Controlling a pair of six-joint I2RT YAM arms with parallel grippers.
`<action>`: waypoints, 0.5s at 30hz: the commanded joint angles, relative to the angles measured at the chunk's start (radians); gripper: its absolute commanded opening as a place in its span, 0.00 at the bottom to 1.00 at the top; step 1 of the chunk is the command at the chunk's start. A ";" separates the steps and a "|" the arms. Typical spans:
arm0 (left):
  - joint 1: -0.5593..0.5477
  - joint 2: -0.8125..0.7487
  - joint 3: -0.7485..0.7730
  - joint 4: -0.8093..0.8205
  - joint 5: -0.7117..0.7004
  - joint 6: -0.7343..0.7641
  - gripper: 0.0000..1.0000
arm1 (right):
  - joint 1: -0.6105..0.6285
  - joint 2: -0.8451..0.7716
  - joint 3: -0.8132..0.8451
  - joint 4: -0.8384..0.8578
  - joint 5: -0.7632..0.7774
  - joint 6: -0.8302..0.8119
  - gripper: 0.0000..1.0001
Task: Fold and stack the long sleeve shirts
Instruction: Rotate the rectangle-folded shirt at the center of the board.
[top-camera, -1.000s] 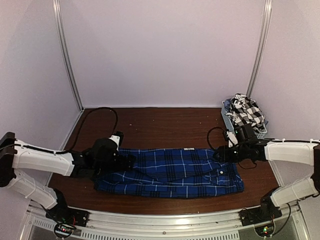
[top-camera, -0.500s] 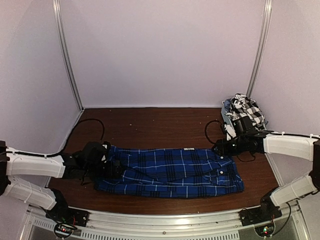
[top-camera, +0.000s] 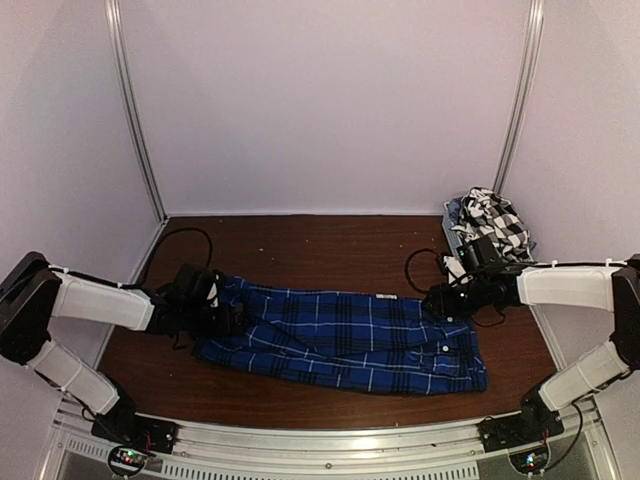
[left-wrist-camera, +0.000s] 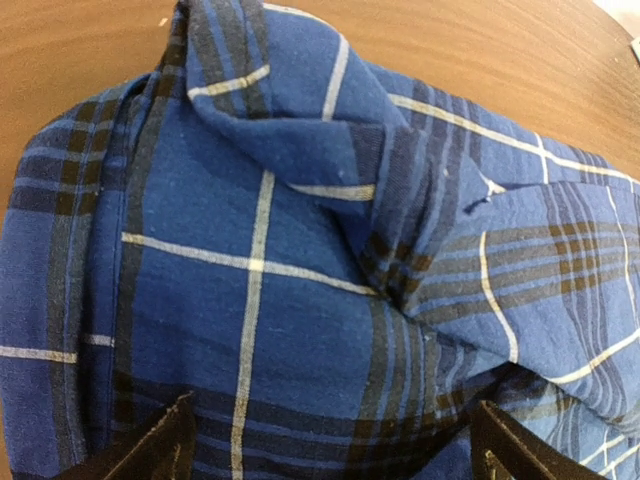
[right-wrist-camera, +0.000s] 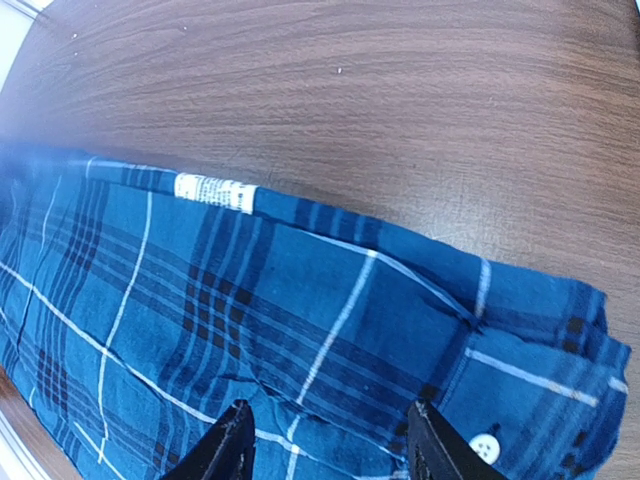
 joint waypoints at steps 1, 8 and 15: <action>0.056 0.166 0.108 0.029 0.102 0.082 0.98 | 0.002 0.026 0.023 0.018 0.029 -0.017 0.54; 0.121 0.497 0.473 -0.016 0.137 0.214 0.98 | 0.001 0.076 0.069 0.014 0.061 -0.026 0.56; 0.175 0.726 0.837 -0.090 0.182 0.338 0.98 | 0.001 0.104 0.113 -0.027 0.156 -0.052 0.57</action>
